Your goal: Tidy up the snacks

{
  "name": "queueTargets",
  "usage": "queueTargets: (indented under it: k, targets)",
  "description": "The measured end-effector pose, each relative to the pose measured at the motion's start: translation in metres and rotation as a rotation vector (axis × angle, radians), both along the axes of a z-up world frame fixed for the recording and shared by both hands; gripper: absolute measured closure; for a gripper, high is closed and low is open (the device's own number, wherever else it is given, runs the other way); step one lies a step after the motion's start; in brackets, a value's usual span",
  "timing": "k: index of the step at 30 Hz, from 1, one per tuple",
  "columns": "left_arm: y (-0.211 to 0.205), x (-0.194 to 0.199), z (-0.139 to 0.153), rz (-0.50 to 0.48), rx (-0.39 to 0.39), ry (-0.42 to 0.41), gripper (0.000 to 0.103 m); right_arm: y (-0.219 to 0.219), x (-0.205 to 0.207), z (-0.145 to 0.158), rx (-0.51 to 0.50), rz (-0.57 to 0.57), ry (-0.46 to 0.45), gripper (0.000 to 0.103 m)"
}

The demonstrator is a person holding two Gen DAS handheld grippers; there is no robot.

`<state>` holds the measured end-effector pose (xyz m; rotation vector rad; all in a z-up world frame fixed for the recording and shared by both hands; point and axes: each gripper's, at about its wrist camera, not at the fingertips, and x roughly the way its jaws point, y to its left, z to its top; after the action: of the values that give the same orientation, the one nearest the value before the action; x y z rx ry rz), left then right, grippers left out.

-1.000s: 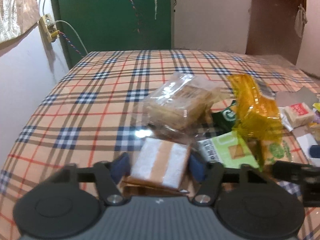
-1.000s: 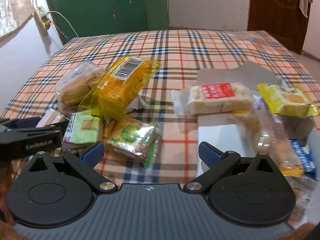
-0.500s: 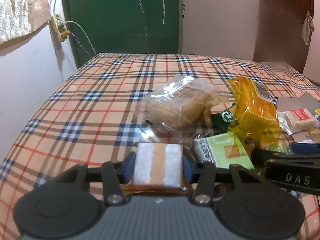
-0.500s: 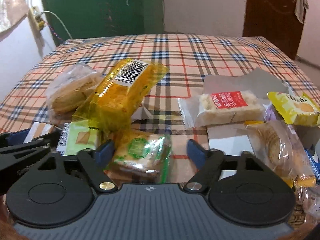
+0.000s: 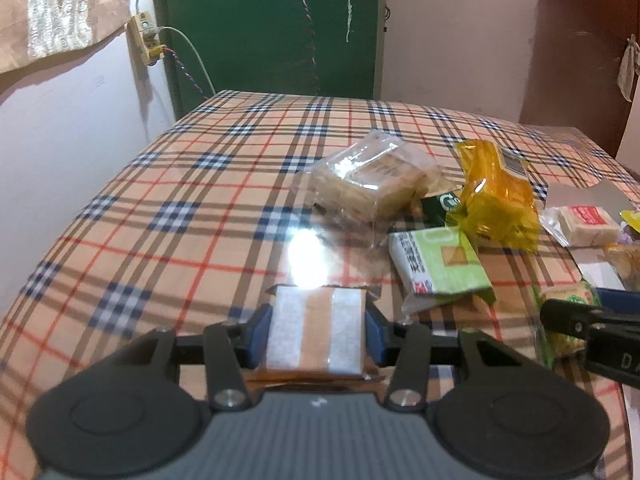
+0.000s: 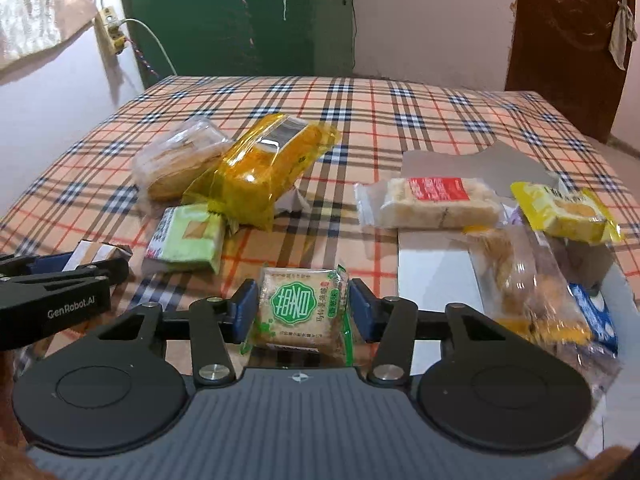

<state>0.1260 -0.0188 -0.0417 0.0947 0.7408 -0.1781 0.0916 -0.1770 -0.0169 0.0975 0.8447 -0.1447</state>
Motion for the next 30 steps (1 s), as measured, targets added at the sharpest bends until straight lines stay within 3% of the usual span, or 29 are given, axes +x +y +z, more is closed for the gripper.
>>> queueTargets:
  k: [3, 5, 9, 15, 30]
  targets:
    - [0.004, -0.014, 0.004, 0.003, -0.006, -0.003, 0.056, 0.006, -0.013, 0.0, -0.002, 0.033, 0.016, 0.042]
    - [0.006, -0.022, 0.005, 0.005, 0.002, -0.008, 0.056, 0.011, -0.02, -0.002, -0.017, 0.051, 0.029, 0.034]
    - [0.009, -0.033, 0.006, 0.015, -0.001, -0.002, 0.056, 0.014, -0.022, -0.005, -0.025, 0.059, 0.036, 0.032]
    - [0.009, -0.045, 0.013, 0.023, -0.011, -0.008, 0.056, 0.023, -0.028, -0.004, -0.042, 0.093, 0.014, 0.048]
    - [0.011, -0.076, 0.056, 0.048, -0.037, -0.079, 0.056, 0.027, -0.07, 0.051, -0.008, 0.105, -0.088, 0.048]
